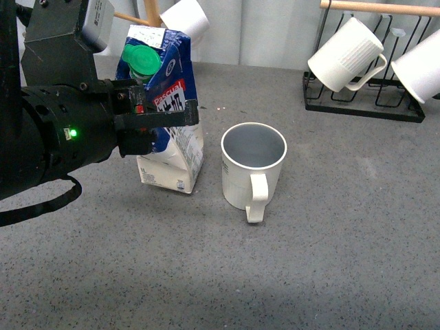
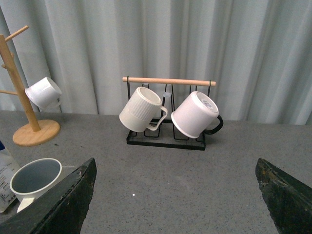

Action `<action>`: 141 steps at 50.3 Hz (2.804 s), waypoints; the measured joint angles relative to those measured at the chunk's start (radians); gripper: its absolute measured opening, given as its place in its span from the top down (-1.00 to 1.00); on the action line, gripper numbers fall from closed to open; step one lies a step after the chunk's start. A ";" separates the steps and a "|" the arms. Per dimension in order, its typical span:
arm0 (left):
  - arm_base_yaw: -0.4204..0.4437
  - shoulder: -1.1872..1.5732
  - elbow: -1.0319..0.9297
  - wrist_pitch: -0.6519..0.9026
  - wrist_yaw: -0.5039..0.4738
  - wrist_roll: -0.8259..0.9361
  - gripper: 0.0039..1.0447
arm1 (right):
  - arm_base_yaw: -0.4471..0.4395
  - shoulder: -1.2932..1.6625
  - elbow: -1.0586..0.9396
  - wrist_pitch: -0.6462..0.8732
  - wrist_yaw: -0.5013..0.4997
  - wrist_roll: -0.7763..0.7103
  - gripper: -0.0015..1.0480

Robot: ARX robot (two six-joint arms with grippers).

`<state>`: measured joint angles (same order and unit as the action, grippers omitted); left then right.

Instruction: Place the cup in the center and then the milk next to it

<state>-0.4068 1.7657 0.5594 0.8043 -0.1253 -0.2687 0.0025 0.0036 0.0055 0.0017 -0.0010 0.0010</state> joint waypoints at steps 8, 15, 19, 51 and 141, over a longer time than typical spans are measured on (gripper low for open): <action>0.000 0.024 0.005 -0.015 0.002 -0.002 0.93 | 0.000 0.000 0.000 0.000 0.000 0.000 -0.82; 0.004 0.027 0.015 -0.033 -0.005 -0.021 0.75 | 0.000 0.000 0.000 0.000 0.000 0.000 -0.82; 0.005 0.021 0.017 -0.037 -0.006 -0.022 0.47 | 0.000 0.000 0.000 0.000 0.000 0.000 -0.82; 0.031 -0.204 0.035 -0.099 -0.091 -0.008 -0.88 | 0.000 0.000 0.000 0.000 0.000 0.000 -0.82; 0.404 -1.347 -0.540 -0.385 0.123 0.262 0.93 | 0.000 0.000 0.000 0.000 0.000 0.000 -0.82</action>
<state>-0.0025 0.4191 0.0196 0.4198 -0.0021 -0.0067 0.0025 0.0036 0.0055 0.0017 -0.0013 0.0010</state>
